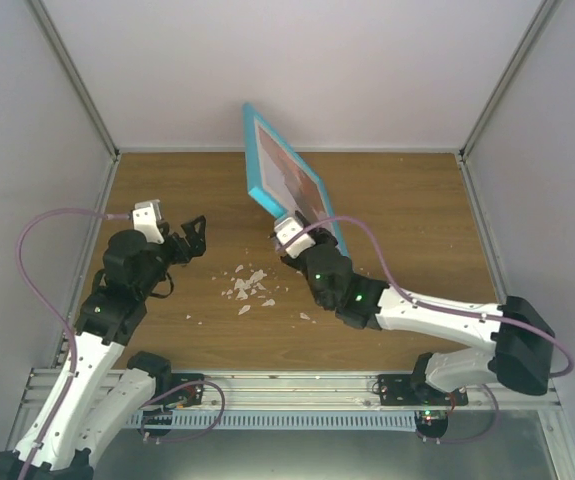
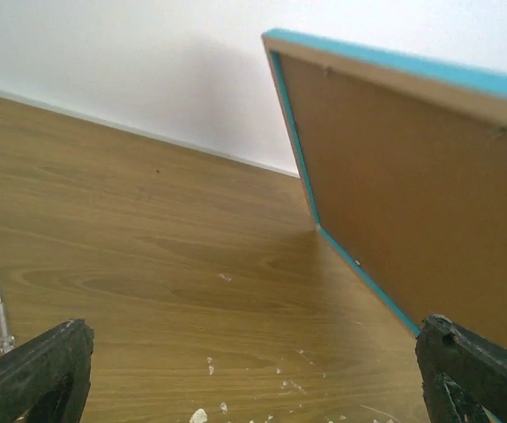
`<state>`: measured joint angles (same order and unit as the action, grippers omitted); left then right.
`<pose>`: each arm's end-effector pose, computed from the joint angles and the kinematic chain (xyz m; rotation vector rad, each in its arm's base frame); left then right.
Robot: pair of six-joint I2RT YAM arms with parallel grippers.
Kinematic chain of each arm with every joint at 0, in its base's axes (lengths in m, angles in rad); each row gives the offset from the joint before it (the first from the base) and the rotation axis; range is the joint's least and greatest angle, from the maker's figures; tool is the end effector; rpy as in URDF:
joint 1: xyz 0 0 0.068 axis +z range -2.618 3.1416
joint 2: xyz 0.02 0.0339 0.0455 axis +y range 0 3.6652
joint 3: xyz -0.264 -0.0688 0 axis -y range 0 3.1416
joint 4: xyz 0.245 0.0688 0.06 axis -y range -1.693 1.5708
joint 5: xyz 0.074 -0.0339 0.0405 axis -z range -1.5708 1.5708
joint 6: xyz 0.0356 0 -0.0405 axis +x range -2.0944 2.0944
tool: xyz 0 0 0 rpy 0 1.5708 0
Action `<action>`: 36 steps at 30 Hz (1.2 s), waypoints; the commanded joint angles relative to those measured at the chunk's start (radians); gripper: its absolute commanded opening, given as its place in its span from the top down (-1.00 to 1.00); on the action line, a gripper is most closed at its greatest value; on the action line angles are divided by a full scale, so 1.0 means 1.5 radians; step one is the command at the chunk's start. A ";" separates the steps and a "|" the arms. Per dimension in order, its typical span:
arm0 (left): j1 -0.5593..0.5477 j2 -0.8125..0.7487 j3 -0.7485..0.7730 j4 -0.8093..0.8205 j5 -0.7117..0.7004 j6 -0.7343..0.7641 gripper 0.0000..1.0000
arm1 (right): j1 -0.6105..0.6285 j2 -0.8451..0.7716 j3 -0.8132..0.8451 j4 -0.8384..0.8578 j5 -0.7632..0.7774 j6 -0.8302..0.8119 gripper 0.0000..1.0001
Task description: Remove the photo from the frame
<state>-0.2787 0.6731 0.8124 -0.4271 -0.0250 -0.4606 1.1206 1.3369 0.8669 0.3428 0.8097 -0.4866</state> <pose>0.1473 -0.0412 0.3404 -0.1889 1.8777 -0.4872 0.1547 0.2609 0.3003 -0.7125 1.5021 -0.2065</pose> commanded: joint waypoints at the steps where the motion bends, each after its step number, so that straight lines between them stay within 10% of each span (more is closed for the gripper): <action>1: 0.005 -0.017 -0.031 0.049 -0.009 -0.027 -0.98 | -0.034 -0.077 0.006 0.123 -0.098 0.191 0.99; 18: 0.005 0.001 -0.109 0.111 0.114 -0.110 -0.98 | -0.212 -0.283 -0.244 0.107 -0.146 0.863 0.99; 36: 0.005 0.006 -0.164 0.137 0.161 -0.150 -0.98 | -0.252 -0.205 -0.421 0.114 -0.166 1.368 0.99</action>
<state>-0.2783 0.6853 0.5953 -0.2943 0.1818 -0.6556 0.7399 0.9836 0.2691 0.4789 0.5953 1.4387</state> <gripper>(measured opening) 0.990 0.196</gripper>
